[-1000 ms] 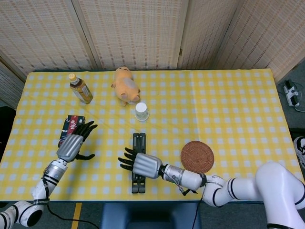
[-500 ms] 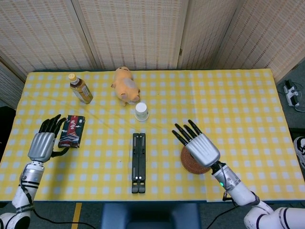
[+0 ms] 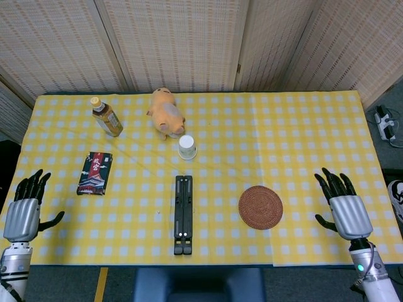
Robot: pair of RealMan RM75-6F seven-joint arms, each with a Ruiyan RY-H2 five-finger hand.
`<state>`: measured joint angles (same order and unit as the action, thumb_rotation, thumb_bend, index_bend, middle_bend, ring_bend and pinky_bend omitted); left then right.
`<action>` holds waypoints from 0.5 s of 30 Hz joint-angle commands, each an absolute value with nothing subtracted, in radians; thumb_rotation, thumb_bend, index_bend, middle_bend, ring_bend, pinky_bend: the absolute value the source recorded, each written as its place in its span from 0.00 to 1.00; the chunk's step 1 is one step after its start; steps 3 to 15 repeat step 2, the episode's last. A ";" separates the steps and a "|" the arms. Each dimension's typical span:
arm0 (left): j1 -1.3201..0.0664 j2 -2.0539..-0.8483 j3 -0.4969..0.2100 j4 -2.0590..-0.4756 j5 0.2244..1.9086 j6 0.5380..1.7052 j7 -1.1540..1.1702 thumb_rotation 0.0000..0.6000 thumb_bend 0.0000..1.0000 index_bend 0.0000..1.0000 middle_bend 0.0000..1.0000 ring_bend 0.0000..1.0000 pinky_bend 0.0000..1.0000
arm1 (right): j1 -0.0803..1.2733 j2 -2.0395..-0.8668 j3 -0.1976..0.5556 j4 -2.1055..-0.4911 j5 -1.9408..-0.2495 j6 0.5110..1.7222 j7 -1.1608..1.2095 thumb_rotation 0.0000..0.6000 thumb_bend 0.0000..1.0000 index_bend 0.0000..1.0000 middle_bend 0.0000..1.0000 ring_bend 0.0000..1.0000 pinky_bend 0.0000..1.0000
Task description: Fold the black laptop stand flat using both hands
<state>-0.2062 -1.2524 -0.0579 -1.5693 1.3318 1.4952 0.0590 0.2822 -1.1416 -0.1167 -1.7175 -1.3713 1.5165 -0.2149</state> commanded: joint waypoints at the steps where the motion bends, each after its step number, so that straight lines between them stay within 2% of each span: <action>1: -0.179 -1.253 -0.038 -1.584 1.353 1.515 0.063 1.00 0.25 0.07 0.00 0.00 0.00 | 0.235 -1.138 -0.117 -1.689 -1.383 1.556 -0.186 1.00 0.23 0.00 0.02 0.08 0.05; 15: -0.174 -1.254 -0.034 -1.586 1.358 1.517 0.066 1.00 0.25 0.07 0.00 0.00 0.00 | 0.228 -1.139 -0.113 -1.684 -1.390 1.564 -0.179 1.00 0.23 0.00 0.01 0.08 0.05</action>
